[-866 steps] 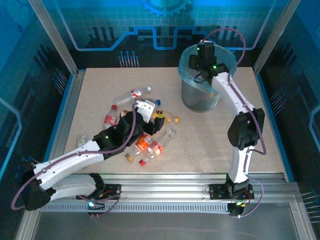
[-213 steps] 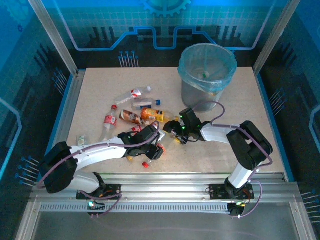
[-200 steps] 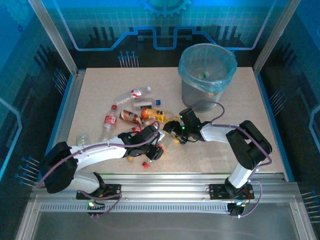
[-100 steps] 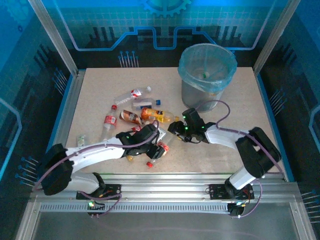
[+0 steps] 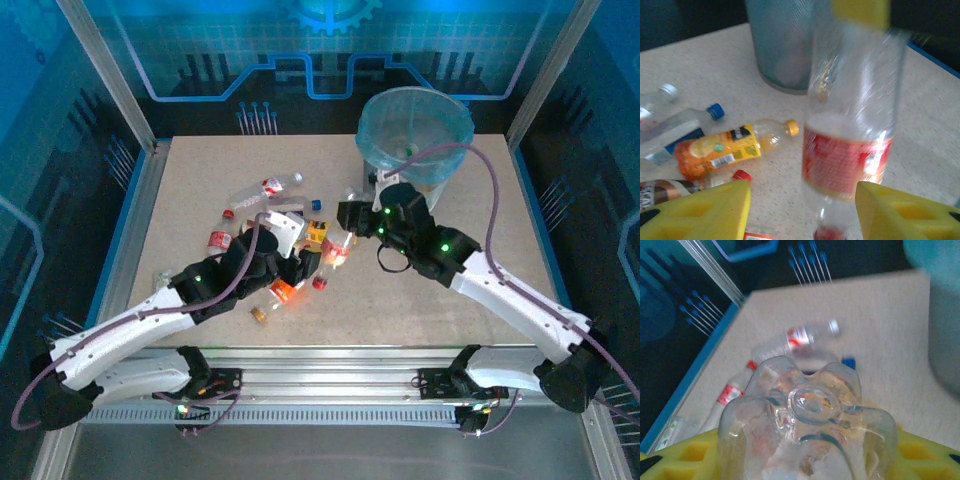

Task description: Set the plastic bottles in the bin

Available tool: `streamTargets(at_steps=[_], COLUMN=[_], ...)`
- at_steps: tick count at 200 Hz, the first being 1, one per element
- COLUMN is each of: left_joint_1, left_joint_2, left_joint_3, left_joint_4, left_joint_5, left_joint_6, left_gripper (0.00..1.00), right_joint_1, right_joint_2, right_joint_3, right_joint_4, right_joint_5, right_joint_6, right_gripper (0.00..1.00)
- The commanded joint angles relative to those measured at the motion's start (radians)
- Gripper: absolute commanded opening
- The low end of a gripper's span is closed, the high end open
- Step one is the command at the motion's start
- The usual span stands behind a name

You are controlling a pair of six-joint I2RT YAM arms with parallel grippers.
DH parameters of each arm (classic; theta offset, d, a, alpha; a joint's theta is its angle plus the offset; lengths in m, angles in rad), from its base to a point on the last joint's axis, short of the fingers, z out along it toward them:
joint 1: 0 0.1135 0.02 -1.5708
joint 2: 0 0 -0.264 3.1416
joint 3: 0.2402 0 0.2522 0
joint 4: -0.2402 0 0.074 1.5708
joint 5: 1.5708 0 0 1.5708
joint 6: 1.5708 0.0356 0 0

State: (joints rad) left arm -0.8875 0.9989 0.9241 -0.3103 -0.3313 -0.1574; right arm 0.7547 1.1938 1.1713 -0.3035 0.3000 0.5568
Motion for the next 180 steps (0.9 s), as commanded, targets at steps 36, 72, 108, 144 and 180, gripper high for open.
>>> streamTargets(at_steps=[36, 72, 108, 144, 180], left_joint_1=[-0.004, -0.005, -0.004, -0.004, -0.004], left_joint_2=[-0.010, 0.024, 0.015, -0.003, 0.001], left_joint_3=[0.004, 0.033, 0.021, 0.006, 0.001], left_joint_4=[0.131, 0.112, 0.104, 0.088, 0.080], left_joint_5=[-0.117, -0.092, -0.083, -0.088, -0.085], left_joint_6=[-0.013, -0.032, -0.047, -0.054, -0.053], left_gripper=[0.59, 0.59, 0.59, 0.60, 0.60], right_joint_1=[0.021, 0.010, -0.096, -0.165, -0.194], right_joint_2=[0.014, 0.143, 0.317, 0.451, 0.566], right_joint_3=[0.294, 0.536, 0.794, 0.924, 1.018], right_joint_4=[0.117, 0.127, -0.093, -0.240, -0.385], right_joint_5=[0.255, 0.413, 0.463, 0.517, 0.528], right_joint_6=[-0.439, -0.647, -0.646, -0.633, -0.604], right_gripper=[0.46, 0.46, 0.47, 0.46, 0.47])
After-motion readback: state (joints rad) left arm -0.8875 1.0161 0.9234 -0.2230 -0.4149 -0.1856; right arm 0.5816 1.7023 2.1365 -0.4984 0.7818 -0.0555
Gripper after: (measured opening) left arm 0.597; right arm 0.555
